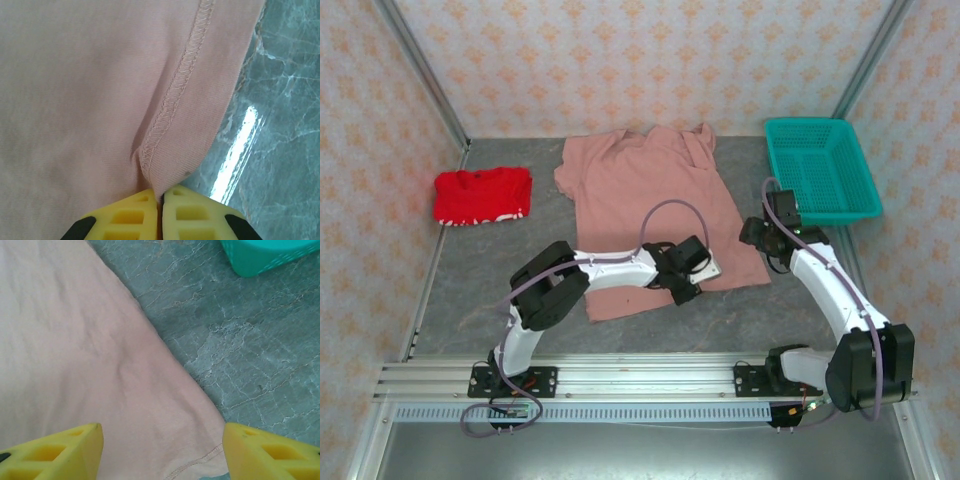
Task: Fold the inside-out t-shirt
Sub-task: Turn the T-shirt inside out at the center of the table.
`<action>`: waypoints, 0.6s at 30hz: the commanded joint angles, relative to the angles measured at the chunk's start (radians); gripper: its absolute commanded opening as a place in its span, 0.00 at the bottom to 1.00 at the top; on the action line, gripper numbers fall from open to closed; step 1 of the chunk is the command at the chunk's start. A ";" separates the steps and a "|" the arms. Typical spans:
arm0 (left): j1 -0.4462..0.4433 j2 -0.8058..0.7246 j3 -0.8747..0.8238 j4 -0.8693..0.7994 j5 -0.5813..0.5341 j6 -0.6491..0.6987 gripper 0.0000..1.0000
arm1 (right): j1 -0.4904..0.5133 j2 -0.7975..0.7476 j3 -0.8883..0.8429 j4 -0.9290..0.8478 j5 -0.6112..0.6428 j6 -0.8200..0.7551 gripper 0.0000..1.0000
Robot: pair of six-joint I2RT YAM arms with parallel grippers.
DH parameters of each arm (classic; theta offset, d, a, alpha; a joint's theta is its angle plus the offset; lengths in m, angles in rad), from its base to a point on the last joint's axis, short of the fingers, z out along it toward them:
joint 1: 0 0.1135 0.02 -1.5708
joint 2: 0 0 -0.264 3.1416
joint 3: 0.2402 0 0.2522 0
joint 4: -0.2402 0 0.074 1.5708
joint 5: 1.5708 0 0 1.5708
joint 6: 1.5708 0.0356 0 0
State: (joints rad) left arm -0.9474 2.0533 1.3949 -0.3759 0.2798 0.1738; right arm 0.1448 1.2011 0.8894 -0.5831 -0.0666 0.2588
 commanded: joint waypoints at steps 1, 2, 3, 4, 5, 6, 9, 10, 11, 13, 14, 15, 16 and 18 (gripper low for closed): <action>0.048 0.004 0.021 -0.070 0.197 -0.025 0.10 | -0.001 -0.040 -0.022 -0.025 -0.036 0.003 0.64; 0.059 0.002 0.022 -0.072 0.234 -0.029 0.12 | 0.000 -0.046 -0.028 -0.026 -0.047 0.003 0.64; 0.066 0.002 0.023 -0.074 0.247 -0.031 0.13 | 0.001 -0.048 -0.033 -0.024 -0.057 0.005 0.64; 0.072 0.003 0.024 -0.077 0.254 -0.029 0.14 | 0.001 -0.051 -0.038 -0.023 -0.065 0.007 0.64; 0.078 0.007 0.025 -0.082 0.256 -0.026 0.16 | 0.002 -0.051 -0.043 -0.023 -0.071 0.008 0.64; 0.083 0.013 0.031 -0.096 0.251 -0.022 0.17 | 0.004 -0.051 -0.047 -0.021 -0.072 0.008 0.64; 0.090 0.034 0.047 -0.128 0.249 -0.007 0.23 | 0.003 -0.047 -0.051 -0.018 -0.071 0.004 0.64; 0.093 0.038 0.050 -0.136 0.252 -0.004 0.25 | 0.004 -0.046 -0.052 -0.017 -0.072 0.004 0.64; 0.096 0.040 0.052 -0.143 0.258 0.000 0.28 | 0.004 -0.044 -0.050 -0.017 -0.074 0.002 0.64; 0.099 0.039 0.050 -0.151 0.274 0.006 0.31 | 0.005 -0.042 -0.047 -0.017 -0.076 0.003 0.64; 0.103 0.036 0.049 -0.152 0.282 0.006 0.32 | 0.006 -0.041 -0.047 -0.017 -0.076 0.001 0.64; 0.106 0.034 0.046 -0.151 0.289 0.007 0.32 | 0.006 -0.039 -0.047 -0.016 -0.076 0.001 0.64; 0.110 0.030 0.044 -0.149 0.299 0.007 0.33 | 0.005 -0.040 -0.046 -0.015 -0.077 0.002 0.64; 0.119 0.023 0.036 -0.142 0.326 0.007 0.35 | 0.005 -0.036 -0.046 -0.014 -0.077 0.002 0.64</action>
State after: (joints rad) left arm -0.8455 2.0731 1.4281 -0.4721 0.5549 0.1638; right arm 0.1452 1.1664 0.8448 -0.5838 -0.1402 0.2615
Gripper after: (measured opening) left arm 0.342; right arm 0.640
